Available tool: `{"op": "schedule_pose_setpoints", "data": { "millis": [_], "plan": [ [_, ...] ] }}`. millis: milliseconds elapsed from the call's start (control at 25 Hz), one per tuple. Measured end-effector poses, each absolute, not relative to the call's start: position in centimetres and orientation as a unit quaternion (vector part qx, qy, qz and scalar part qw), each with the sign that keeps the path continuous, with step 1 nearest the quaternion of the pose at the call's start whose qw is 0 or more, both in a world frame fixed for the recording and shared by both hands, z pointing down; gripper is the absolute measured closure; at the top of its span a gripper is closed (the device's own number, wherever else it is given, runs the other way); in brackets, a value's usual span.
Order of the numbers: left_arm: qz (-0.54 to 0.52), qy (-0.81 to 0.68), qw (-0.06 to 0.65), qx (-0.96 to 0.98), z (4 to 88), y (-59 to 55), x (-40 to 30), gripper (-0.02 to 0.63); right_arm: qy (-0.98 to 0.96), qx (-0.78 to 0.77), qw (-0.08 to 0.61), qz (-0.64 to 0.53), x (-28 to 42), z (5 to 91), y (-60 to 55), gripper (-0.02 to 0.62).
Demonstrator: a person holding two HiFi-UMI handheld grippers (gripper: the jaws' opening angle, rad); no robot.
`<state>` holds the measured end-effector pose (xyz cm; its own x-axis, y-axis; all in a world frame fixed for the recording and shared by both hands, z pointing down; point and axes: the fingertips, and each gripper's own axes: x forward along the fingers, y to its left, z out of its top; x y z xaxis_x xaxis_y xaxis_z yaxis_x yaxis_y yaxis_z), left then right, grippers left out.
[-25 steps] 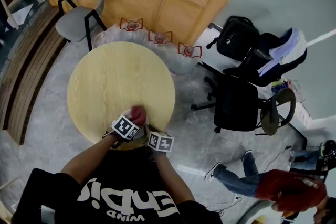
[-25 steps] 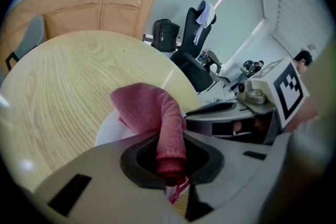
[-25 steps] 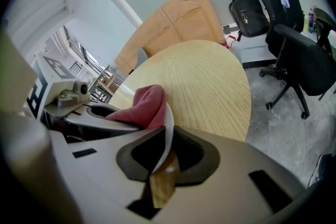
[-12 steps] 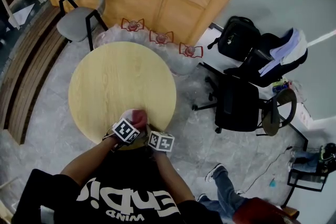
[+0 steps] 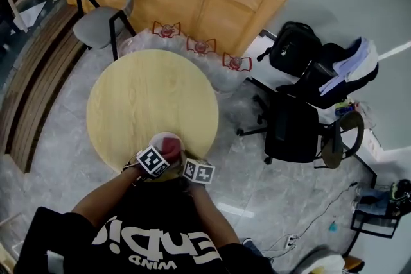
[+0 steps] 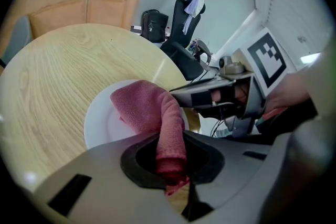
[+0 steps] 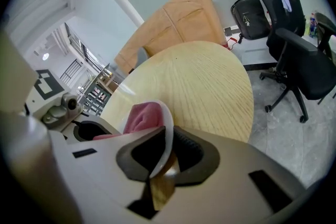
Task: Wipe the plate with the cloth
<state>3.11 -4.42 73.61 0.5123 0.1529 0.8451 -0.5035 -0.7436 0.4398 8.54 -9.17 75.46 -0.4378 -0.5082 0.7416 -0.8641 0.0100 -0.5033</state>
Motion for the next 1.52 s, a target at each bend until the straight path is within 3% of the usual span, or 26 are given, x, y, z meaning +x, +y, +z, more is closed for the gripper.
{"op": "schedule_pose_setpoints", "data": {
  "millis": [1520],
  "plan": [
    [0.458,-0.161,0.34,0.806,70.7,-5.4,-3.6,0.554,-0.709,0.467,0.198,0.491,8.3,72.9,-9.1,0.531]
  ]
}}
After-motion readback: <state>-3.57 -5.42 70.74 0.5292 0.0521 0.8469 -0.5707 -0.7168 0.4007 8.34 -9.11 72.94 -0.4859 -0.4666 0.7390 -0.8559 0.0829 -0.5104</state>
